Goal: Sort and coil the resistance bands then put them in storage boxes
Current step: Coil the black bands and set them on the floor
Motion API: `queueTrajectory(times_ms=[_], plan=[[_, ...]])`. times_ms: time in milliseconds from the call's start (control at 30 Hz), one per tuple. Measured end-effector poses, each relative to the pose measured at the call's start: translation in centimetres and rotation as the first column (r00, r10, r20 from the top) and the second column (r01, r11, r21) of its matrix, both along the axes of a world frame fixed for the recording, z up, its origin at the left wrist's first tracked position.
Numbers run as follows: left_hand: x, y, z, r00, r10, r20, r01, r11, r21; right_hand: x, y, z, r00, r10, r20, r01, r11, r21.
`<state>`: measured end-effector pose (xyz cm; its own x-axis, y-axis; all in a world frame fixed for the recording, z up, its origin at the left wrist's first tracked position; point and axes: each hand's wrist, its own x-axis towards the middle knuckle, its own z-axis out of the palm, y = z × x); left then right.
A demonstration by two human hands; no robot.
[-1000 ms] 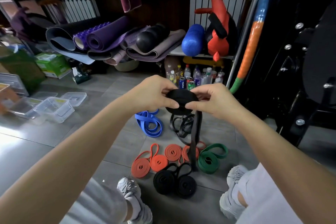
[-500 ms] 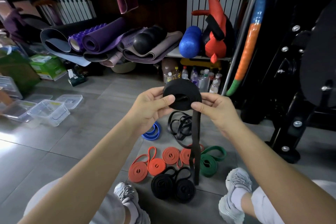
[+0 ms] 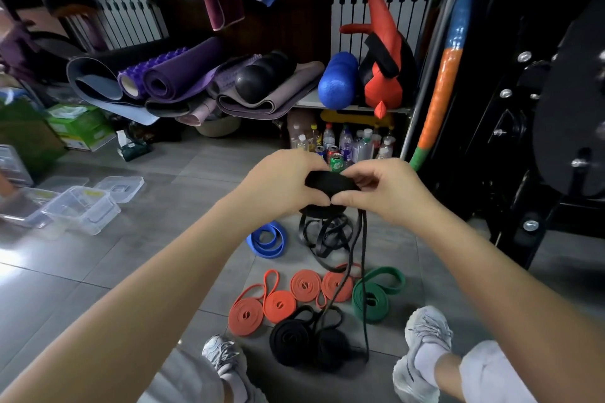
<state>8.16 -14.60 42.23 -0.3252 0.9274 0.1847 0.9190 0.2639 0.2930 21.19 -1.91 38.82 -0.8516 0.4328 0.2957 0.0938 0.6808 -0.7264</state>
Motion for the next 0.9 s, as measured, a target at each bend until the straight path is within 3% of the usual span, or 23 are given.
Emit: queueTrajectory(times_ms=[133, 300, 500, 567, 600, 633, 667, 700, 733, 767, 833, 900], plan=[[0.1, -1.0, -1.0, 0.925, -0.029, 0.38, -0.027, 0.99, 0.141, 1.2, -0.1, -1.4, 1.0, 0.008, -0.018, -0.011, 0.993, -0.118], [0.4, -1.8, -2.2, 0.558, -0.127, 0.82, -0.229, 0.926, 0.299, 1.8, -0.4, -3.0, 0.988, -0.005, -0.157, -0.049, 0.942, -0.333], [1.6, -1.7, -5.0, 0.039, -0.257, 0.966, -0.429, 0.869, 0.249, 1.2, -0.1, -3.9, 0.977, -0.025, -0.214, -0.087, 0.863, -0.498], [2.1, -1.7, -5.8, -0.073, -0.284, 0.956, -0.423, 0.877, 0.228, 1.3, -0.1, -4.5, 0.976, -0.026, -0.217, -0.092, 0.853, -0.514], [2.2, -1.6, -6.2, -0.076, -0.262, 0.962, -0.41, 0.888, 0.209, 1.3, -0.1, -4.7, 0.978, -0.033, -0.204, -0.076, 0.859, -0.505], [2.3, -1.6, -6.3, -0.005, -0.204, 0.979, -0.394, 0.9, 0.185, 1.4, 0.0, -4.8, 0.984, -0.039, -0.175, -0.051, 0.875, -0.481], [2.1, -1.6, -6.2, 0.174, -0.103, 0.979, -0.372, 0.914, 0.162, 1.5, 0.2, -4.9, 0.991, -0.039, -0.126, -0.021, 0.897, -0.442], [1.8, -1.6, -6.1, 0.435, 0.018, 0.9, -0.34, 0.929, 0.146, 1.7, 0.3, -4.9, 0.998, -0.034, -0.061, 0.008, 0.921, -0.391], [1.5, -1.7, -5.9, 0.684, 0.112, 0.721, -0.297, 0.945, 0.135, 1.8, 0.3, -4.9, 1.0, -0.024, 0.013, 0.027, 0.944, -0.329], [1.2, -1.7, -5.7, 0.857, 0.143, 0.495, -0.233, 0.964, 0.125, 1.8, 0.2, -4.8, 0.997, -0.011, 0.082, 0.032, 0.965, -0.26], [1.2, -1.6, -4.9, 0.989, 0.081, 0.123, -0.086, 0.996, 0.035, 1.7, -0.4, -4.5, 0.986, -0.004, 0.169, 0.021, 0.995, -0.099], [1.4, -1.3, -4.5, 0.997, -0.009, -0.082, 0.0, 0.993, -0.115, 1.4, -1.1, -4.2, 0.981, -0.021, 0.192, 0.011, 0.998, 0.056]])
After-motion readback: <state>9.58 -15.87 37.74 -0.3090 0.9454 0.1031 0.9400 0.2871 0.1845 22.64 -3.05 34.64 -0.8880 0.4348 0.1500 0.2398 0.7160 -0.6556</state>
